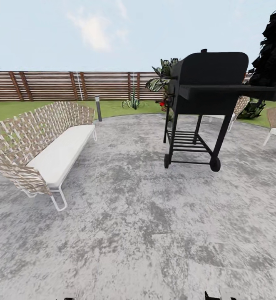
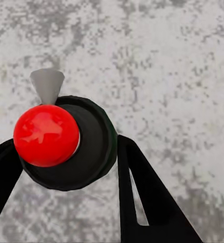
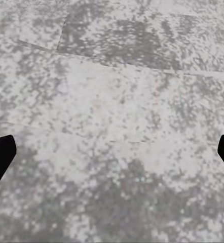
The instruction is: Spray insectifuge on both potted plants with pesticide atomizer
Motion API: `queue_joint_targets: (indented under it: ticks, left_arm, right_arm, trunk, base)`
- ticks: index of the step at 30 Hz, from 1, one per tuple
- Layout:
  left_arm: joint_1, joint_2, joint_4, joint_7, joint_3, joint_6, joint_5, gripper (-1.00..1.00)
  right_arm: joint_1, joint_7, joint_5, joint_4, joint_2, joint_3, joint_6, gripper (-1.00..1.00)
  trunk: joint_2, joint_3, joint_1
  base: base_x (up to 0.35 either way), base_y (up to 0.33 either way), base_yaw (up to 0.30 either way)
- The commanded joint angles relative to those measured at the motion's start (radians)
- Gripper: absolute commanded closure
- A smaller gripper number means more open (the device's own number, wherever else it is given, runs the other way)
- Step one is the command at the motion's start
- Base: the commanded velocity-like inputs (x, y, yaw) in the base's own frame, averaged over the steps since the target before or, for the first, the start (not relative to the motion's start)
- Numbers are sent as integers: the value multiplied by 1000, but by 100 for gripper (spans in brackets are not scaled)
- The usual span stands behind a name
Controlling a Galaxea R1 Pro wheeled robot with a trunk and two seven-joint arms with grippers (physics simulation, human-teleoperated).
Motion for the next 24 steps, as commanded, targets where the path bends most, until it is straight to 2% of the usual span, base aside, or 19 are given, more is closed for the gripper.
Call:
queue_joint_targets:
  ticks: [1, 12, 18, 24]
  left_arm:
    - [0, 0, 1, -5, 9, -3, -7, 100]
    - [0, 0, 1, -5, 9, -3, -7, 100]
    - [0, 0, 1, -7, 8, -3, 34, 100]
    - [0, 0, 1, -7, 7, -3, 38, 100]
  right_arm:
    - [-1, 1, 9, 1, 0, -9, -4, -100]
    - [-1, 1, 9, 0, 0, -9, -4, -100]
    - [-1, 1, 9, 0, 0, -8, -4, -100]
    - [-1, 1, 9, 0, 0, -9, -4, -100]
  trunk:
    - [0, -1, 0]
    - [0, -1, 0]
    - [0, -1, 0]
    - [0, -1, 0]
  base:
    - [339, 132, 0]
    - [339, 129, 0]
    - [338, 129, 0]
    - [338, 120, 0]
